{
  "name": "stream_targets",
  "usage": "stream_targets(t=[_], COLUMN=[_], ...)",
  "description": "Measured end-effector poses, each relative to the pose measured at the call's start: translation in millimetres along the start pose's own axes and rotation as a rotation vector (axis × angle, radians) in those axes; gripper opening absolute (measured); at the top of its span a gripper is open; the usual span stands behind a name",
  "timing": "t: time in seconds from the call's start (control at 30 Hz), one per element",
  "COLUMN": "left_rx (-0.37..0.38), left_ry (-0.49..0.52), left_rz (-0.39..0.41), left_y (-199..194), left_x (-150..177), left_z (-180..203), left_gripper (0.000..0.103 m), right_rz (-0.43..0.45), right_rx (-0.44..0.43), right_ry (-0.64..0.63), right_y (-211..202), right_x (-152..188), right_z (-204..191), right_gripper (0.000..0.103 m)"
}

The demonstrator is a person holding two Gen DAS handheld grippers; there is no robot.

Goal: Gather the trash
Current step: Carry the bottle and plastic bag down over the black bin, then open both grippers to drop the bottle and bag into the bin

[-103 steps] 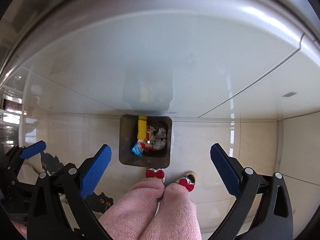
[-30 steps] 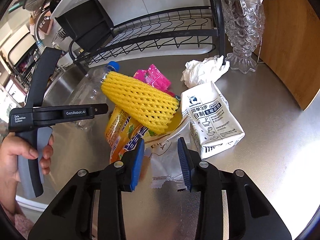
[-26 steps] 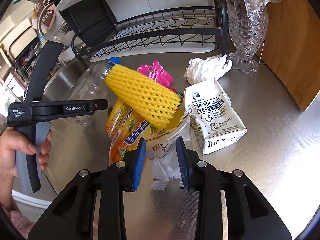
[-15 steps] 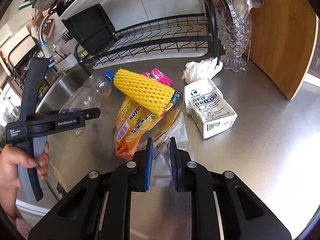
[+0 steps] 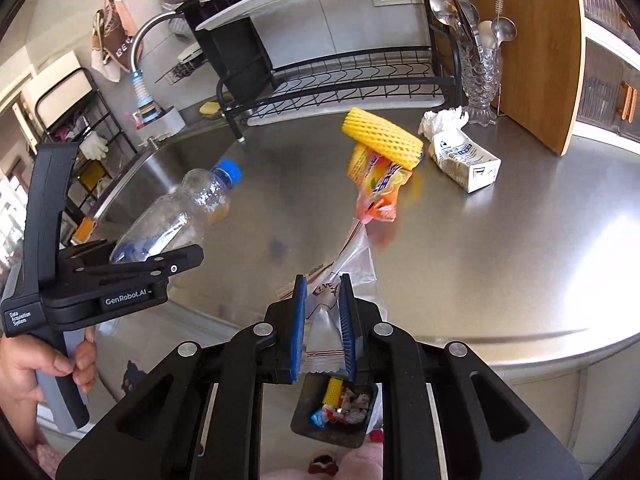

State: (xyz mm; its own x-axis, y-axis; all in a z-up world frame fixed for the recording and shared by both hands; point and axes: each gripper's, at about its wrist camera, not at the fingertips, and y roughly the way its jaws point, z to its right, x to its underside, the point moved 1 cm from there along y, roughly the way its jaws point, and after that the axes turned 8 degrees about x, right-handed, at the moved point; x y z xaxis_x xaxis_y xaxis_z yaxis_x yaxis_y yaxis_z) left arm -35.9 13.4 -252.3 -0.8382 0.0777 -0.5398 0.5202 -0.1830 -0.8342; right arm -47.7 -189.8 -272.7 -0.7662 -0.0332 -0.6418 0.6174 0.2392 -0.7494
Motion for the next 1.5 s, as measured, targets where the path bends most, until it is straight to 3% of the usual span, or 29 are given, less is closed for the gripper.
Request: stream_targets(t=[0.27,0.47,0.8,1.27,1.5], left_rx=[0.011,0.024,0.05,0.112,0.125], left_ry=[-0.021,-0.047,-0.088,-0.064,-0.053], left_rz=[-0.04,-0.122,-0.245,-0.38,-0.435], left_y=[-28,-15,56,208,258], left_x=[73,123,182,226,235], left_z=[-8,-6,-10,-14,-14], left_gripper=[0.059,0.059,0.059,0.059,0.059], right_rz=[-0.062,-0.153,-0.292,-0.517,-0.597], right_rx=[-0.005,0.0,0.045,0.077,0.093], right_ry=[-0.008,0.004,0.022,0.182,0.265], right_y=[-17,-4,60,201,249], right_x=[56,100,153,219,241], right_z=[-28,-29,-14,7,13], right_gripper=[0.017,0.017,0.017,0.017,0.017])
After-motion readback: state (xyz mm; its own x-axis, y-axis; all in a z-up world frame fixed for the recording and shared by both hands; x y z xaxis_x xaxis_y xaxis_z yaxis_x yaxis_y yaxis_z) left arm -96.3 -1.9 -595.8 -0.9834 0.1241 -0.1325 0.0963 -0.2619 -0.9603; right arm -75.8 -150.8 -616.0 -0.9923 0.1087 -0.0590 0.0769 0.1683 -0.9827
